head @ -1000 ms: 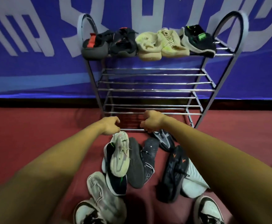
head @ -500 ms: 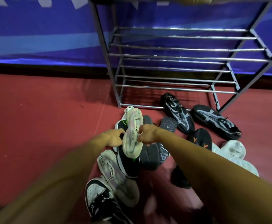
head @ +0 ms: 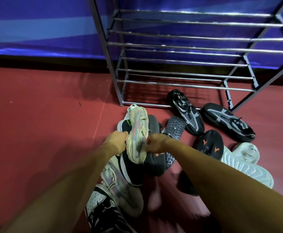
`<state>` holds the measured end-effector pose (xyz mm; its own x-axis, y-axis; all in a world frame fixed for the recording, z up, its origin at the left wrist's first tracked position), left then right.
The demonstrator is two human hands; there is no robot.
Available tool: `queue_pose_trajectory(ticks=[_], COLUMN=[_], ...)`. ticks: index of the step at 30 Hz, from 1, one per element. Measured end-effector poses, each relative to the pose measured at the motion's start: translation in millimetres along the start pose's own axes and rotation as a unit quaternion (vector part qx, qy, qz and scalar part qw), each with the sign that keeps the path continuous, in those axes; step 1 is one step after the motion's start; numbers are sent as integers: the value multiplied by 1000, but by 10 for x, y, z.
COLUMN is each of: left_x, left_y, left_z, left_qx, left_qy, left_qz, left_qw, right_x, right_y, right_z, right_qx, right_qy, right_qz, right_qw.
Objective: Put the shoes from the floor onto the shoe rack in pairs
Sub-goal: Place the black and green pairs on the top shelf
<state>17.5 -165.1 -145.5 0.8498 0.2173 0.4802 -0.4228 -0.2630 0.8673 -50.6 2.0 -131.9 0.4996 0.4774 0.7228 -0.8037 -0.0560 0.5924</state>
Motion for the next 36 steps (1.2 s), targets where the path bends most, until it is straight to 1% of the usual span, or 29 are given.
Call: queue_pose_trajectory(ticks=[7, 12, 16, 21, 25, 29, 32, 34, 36], left_x=[112, 276, 458, 703, 942, 1220, 1370, 1425, 1475], left_y=[275, 689, 1131, 1688, 2096, 2468, 2635, 2709, 2779], left_z=[-371, -685, -922, -1258, -1573, -1874, -2021, -2083, -2133], left_qx=[19, 46, 58, 40, 12, 35, 73, 97, 109], left_qy=[-45, -68, -99, -139, -213, -278, -303, -319, -337], left_qz=[-24, -54, -77, -110, -150, -197, -232, -247, -255], left_qw=[998, 995, 990, 983, 965, 940, 922, 910, 900], right_x=[306, 645, 988, 1473, 1929, 2321, 2475, 2571, 2649], right_y=[224, 391, 650, 1045, 1437, 1813, 1946, 1966, 1985], right_z=[-24, -84, -136, -160, -175, -331, -491, -539, -555], right_qx=[-19, -43, -50, -66, -78, -116, -173, -207, -270], right_qy=[13, 12, 23, 29, 39, 44, 39, 44, 66], right_qz=[-19, -36, -80, -130, -174, -242, -287, -295, -299], right_qw=[1000, 998, 995, 989, 981, 962, 941, 932, 913])
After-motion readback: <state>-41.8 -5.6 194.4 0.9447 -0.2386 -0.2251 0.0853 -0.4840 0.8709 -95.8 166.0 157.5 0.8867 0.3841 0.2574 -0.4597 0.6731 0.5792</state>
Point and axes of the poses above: each hand's wrist, its own x-axis away from the middle knuckle, its own y-axis out of the back of the hand, z = x × y, the point moved 2 cm from there along -x, towards the middle knuckle, and after that the axes turned 2 degrees about -z, right-handed, at the moved point
